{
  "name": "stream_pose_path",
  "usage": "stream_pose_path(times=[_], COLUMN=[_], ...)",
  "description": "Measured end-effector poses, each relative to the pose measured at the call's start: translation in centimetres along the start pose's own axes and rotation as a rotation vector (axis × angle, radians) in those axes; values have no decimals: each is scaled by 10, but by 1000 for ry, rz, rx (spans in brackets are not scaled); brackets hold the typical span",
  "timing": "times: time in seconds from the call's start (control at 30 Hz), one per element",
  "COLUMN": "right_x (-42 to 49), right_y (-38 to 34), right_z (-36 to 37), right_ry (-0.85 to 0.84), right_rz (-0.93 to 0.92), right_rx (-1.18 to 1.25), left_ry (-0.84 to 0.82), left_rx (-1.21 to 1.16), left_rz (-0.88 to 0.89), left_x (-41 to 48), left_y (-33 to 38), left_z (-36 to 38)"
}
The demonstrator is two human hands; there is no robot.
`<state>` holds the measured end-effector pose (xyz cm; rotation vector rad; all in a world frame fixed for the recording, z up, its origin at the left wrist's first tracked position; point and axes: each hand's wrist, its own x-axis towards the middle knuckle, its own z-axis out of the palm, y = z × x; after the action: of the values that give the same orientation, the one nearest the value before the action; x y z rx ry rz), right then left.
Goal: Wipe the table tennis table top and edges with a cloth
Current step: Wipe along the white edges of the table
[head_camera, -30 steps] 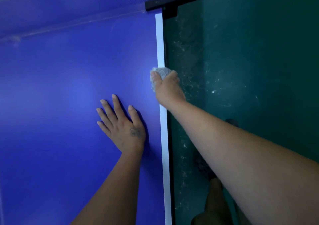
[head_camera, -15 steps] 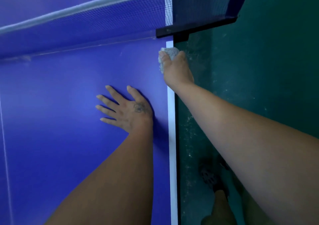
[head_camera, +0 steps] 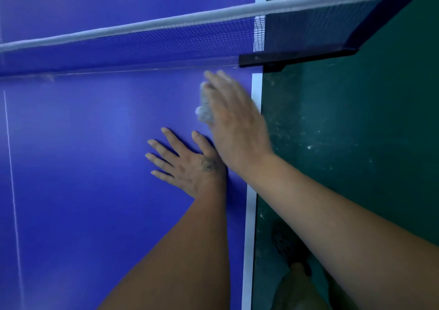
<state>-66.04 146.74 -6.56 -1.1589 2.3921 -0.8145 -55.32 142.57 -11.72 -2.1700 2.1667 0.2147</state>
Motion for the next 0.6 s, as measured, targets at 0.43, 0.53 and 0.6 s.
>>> stream_pose_path(times=[0.43,0.53,0.6], right_x=[37,-2,-21], right_y=[40,75,92], right_z=[-2,-19,-27], right_ry=[-203,-37,5], right_rz=[-235,-224,-170], right_rx=[-343,-289,-275], left_ry=[90,93,90], left_rx=[-40,-47,-41], left_rz=[8,9,14], left_x=[3,3,2], left_y=[-2,-3,-3], left_z=[10,11,10])
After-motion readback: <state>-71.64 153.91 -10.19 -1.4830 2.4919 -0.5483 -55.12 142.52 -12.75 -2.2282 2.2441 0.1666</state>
